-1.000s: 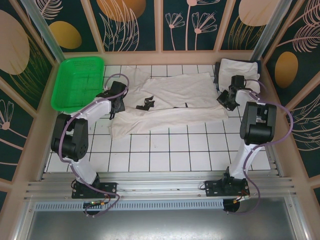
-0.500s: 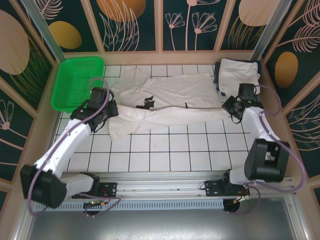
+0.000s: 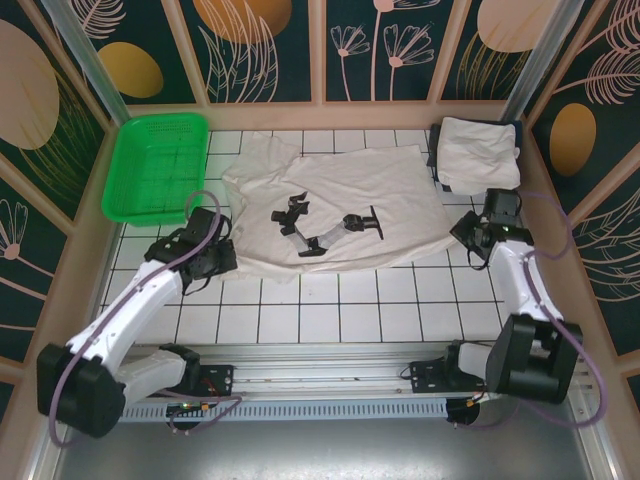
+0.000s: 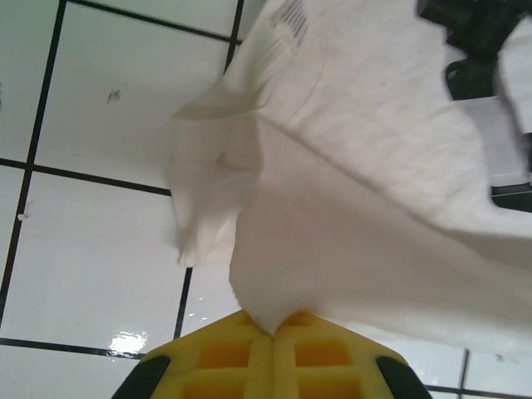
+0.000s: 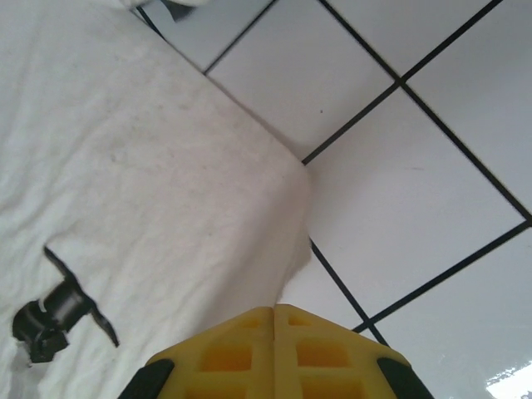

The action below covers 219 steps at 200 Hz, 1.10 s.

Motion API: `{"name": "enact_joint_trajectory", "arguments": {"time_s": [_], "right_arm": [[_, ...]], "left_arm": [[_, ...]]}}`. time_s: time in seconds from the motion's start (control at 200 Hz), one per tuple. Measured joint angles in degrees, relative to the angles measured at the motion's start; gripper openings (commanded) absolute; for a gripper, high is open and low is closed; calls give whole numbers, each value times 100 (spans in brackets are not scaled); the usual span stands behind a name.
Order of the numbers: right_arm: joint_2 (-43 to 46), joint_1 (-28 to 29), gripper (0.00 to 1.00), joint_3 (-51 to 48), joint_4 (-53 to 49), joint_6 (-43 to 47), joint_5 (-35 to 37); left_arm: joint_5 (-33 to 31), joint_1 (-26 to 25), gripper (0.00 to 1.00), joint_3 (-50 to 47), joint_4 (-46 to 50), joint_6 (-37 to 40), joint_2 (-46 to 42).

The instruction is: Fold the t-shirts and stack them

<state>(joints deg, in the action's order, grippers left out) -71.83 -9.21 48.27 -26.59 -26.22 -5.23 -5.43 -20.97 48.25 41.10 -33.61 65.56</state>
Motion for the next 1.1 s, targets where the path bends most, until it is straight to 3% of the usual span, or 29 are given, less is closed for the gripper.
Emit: {"name": "enact_joint_trajectory", "arguments": {"time_s": [0.38, 0.896, 0.941, 1.096], "right_arm": [[-1781, -22, 0, 960, 621, 2, -199], [-2935, 20, 3, 1703, 802, 2, -396], [-2986, 33, 9, 1744, 828, 4, -415], [-3150, 42, 27, 1996, 778, 120, -422]], "left_arm": [[-898, 63, 0, 1281, -240, 262, 1799], [-1054, 262, 0, 1943, -409, 560, 2883], [-1056, 286, 13, 1978, -409, 575, 2900], [-1073, 358, 39, 2192, -446, 675, 3069]]}}
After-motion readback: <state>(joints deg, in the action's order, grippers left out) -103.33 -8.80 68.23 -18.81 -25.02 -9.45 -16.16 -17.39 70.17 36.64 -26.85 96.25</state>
